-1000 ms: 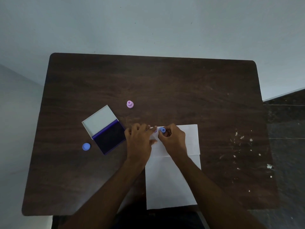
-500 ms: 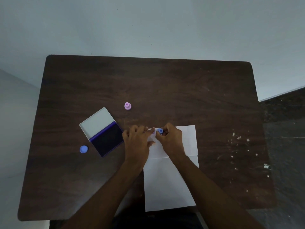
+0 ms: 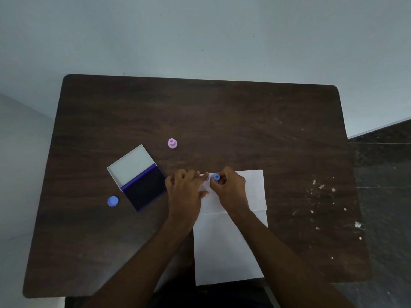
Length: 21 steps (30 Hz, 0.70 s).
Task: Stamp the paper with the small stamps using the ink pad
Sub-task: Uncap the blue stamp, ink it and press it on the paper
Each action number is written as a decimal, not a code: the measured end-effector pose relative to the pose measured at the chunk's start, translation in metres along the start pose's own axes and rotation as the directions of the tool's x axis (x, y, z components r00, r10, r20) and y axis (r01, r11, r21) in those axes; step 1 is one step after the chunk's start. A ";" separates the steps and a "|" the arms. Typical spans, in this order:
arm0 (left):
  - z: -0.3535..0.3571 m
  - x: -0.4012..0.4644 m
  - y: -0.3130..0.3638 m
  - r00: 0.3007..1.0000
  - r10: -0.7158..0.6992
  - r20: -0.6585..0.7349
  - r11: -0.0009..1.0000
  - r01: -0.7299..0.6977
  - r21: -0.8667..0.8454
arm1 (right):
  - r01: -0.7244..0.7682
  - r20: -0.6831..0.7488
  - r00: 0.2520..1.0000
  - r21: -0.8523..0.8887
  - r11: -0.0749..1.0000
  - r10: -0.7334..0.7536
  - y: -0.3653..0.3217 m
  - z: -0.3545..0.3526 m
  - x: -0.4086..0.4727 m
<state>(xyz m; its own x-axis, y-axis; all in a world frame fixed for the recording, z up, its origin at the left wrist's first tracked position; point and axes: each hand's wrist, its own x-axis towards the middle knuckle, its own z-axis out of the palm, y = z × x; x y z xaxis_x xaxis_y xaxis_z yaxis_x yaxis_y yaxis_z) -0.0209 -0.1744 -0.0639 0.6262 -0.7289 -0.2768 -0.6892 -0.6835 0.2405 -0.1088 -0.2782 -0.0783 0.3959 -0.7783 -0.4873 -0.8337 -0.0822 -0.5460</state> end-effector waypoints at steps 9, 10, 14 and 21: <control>0.001 0.000 0.001 1.000 -0.003 -0.011 1.000 0.003 -0.012 | 0.008 -0.015 1.000 0.009 1.000 -0.008 -0.001 0.001 -0.001; 0.000 0.000 0.001 1.000 -0.003 -0.010 1.000 0.003 -0.011 | 0.007 -0.012 1.000 0.012 1.000 -0.006 -0.001 0.001 -0.001; -0.003 0.000 0.003 1.000 -0.011 -0.019 1.000 0.011 -0.019 | 0.003 0.004 1.000 0.000 1.000 -0.003 -0.007 -0.008 -0.004; -0.005 0.001 0.003 1.000 0.022 -0.017 1.000 -0.022 -0.011 | 0.001 -0.306 0.942 0.408 0.913 0.136 0.006 -0.045 -0.030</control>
<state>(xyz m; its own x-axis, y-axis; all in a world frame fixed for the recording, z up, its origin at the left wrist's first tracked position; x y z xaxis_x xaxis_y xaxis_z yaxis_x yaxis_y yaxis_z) -0.0207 -0.1775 -0.0589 0.6170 -0.7444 -0.2553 -0.6990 -0.6674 0.2569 -0.1428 -0.2830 -0.0359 0.1423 -0.9350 -0.3249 -0.6036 0.1782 -0.7771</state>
